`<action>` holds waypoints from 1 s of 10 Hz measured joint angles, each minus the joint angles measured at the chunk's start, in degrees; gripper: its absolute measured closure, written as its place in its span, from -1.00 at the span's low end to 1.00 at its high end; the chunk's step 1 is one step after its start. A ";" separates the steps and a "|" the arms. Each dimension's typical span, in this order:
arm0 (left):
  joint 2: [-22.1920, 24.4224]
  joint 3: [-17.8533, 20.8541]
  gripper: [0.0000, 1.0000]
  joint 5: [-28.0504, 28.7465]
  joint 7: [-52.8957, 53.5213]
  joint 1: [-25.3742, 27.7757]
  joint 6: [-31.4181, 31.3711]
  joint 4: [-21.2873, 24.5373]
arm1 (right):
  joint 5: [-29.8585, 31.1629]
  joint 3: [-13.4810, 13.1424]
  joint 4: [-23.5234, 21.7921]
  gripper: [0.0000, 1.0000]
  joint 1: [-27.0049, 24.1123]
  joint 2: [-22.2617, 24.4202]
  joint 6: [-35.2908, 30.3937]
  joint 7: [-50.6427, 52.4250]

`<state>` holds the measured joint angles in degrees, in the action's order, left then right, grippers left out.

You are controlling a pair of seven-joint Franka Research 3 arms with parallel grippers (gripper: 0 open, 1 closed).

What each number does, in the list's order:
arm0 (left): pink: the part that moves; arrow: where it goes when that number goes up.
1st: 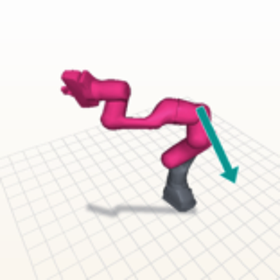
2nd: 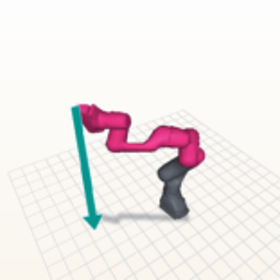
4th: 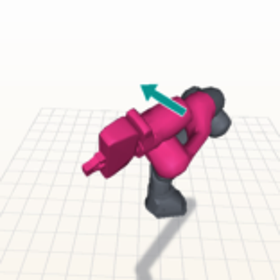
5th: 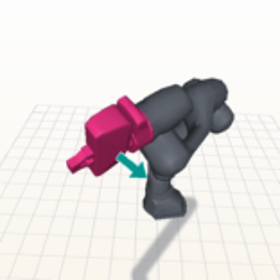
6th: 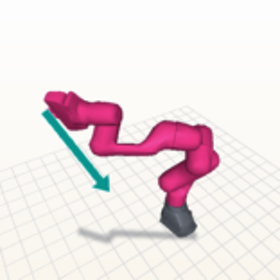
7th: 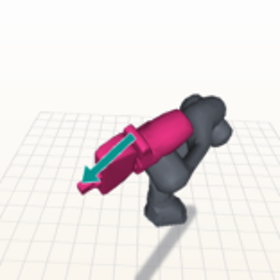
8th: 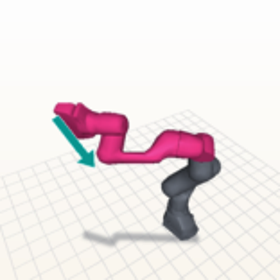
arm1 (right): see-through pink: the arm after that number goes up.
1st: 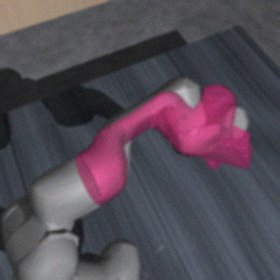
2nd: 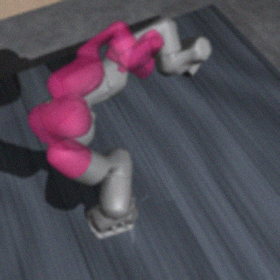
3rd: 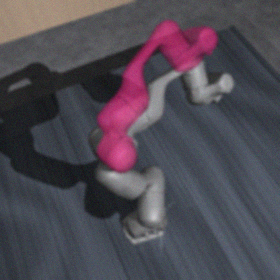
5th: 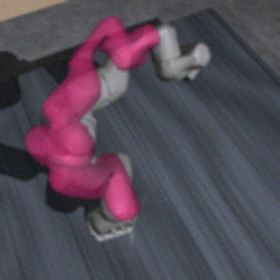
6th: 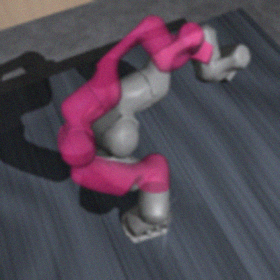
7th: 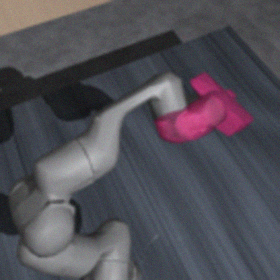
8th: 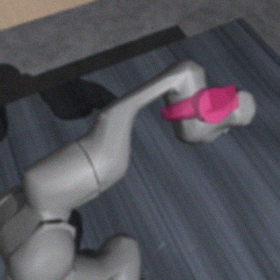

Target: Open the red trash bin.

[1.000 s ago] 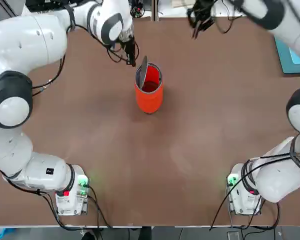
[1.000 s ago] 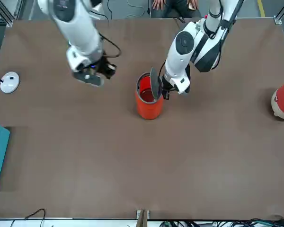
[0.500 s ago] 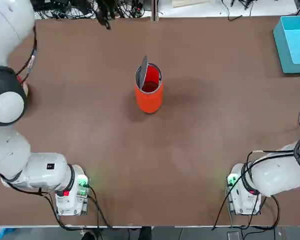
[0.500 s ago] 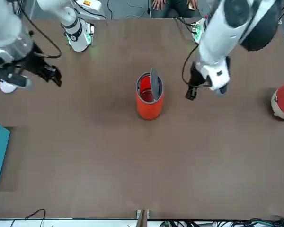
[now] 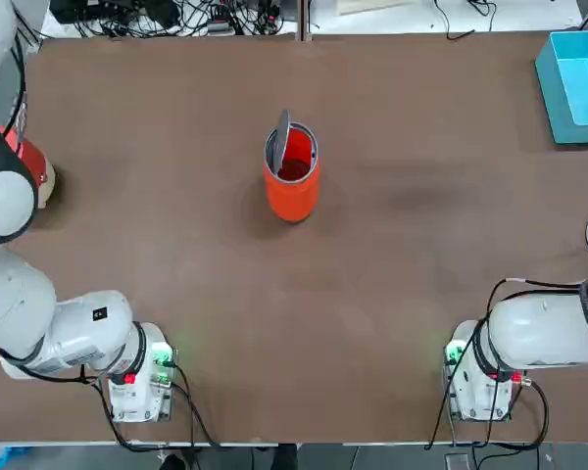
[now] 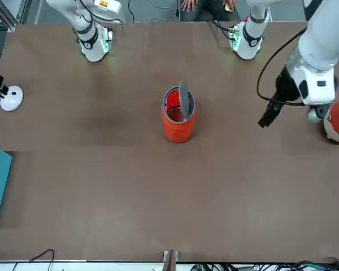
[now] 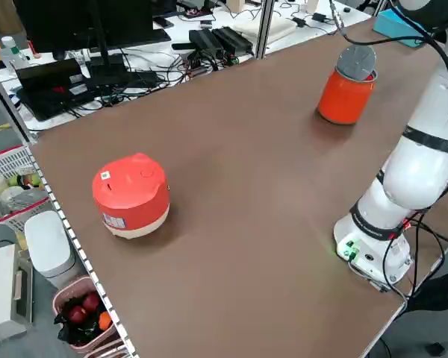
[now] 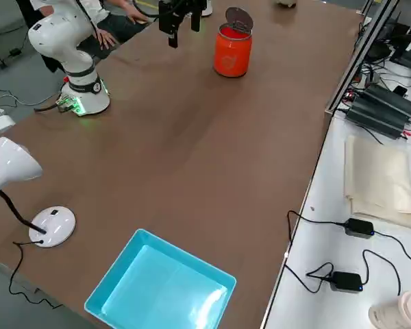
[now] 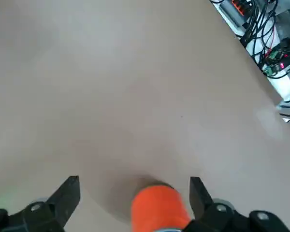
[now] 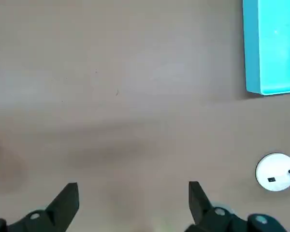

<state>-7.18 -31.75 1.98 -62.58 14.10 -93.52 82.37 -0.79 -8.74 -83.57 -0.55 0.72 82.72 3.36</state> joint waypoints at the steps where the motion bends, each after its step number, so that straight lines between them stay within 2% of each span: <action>1: 0.03 3.15 -1.00 0.00 4.65 -0.89 0.78 0.01 | 0.00 0.75 -0.07 -1.00 0.15 -0.04 0.01 -0.04; 3: 0.01 9.32 -1.00 -0.02 18.89 -2.95 2.41 0.02 | -0.09 1.77 -0.20 -1.00 0.28 -0.14 0.04 -0.10; 5: 0.58 11.35 -1.00 -0.02 38.97 -3.07 4.16 -0.08 | -0.15 2.60 -0.22 -1.00 0.31 -0.46 0.86 -0.28; 7: 2.26 14.12 -1.00 -0.01 53.47 -3.51 7.02 -0.11 | -0.16 3.01 -0.24 -1.00 0.38 -1.27 2.04 -0.81; 10: 2.71 15.65 -1.00 -0.01 58.34 -4.68 8.37 -0.10 | -0.16 3.03 -0.24 -1.00 0.40 -1.57 2.70 -1.03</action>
<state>-4.47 -16.11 1.96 -4.24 9.42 -85.14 82.27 -0.95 -5.71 -83.80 -0.15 -0.86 85.42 2.33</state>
